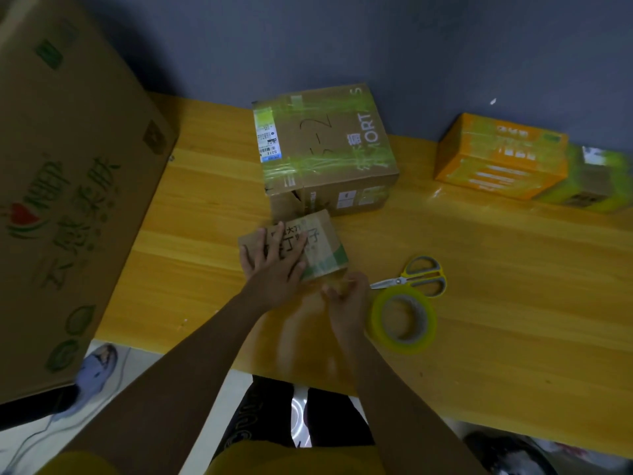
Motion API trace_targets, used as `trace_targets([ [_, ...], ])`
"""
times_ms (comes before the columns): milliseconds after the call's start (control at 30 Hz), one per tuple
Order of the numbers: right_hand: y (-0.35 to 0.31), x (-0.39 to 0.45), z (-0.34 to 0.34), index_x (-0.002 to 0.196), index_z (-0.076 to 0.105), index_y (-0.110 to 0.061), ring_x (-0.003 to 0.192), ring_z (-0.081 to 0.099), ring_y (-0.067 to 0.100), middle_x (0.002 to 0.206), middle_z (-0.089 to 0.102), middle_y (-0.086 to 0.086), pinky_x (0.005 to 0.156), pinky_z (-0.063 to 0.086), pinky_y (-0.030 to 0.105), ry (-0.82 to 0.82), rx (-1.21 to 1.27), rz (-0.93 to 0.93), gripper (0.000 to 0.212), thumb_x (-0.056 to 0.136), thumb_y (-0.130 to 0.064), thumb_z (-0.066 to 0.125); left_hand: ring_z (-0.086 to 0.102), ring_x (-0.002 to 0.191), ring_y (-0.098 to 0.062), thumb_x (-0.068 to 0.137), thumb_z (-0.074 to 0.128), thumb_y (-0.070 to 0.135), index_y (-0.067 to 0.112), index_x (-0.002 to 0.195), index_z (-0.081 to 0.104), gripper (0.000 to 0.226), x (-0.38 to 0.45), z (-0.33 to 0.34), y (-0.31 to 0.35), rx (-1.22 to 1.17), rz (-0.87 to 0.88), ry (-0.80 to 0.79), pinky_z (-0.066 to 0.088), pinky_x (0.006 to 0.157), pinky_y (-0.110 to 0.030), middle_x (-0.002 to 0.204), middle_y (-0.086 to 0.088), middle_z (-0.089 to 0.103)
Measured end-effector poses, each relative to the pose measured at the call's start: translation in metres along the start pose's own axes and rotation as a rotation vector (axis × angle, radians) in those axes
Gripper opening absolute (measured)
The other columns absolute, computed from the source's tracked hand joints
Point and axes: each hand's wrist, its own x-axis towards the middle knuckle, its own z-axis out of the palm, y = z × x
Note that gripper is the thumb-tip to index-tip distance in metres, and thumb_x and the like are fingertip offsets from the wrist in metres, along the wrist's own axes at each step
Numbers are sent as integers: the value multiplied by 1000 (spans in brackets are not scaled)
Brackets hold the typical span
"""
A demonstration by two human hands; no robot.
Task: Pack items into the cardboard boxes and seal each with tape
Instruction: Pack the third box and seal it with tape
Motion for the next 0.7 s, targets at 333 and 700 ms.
trace_targets([
  [333,-32,5,6,94,46,-10,76,54,18,92,54,8,68,45,30,-226,411,498,21,89,11,49,-21,145,-27,97,15,61,51,147,-1,54,-2,-2,5,16,-36,44,-14,112,-57,160,7,-18],
  [700,9,-20,-98,106,61,-2,98,59,38,102,62,17,82,45,52,-29,-973,-183,66,60,-46,77,38,117,-34,81,22,83,17,131,28,83,-21,-21,41,246,-236,-12,29,99,-45,130,-15,33],
])
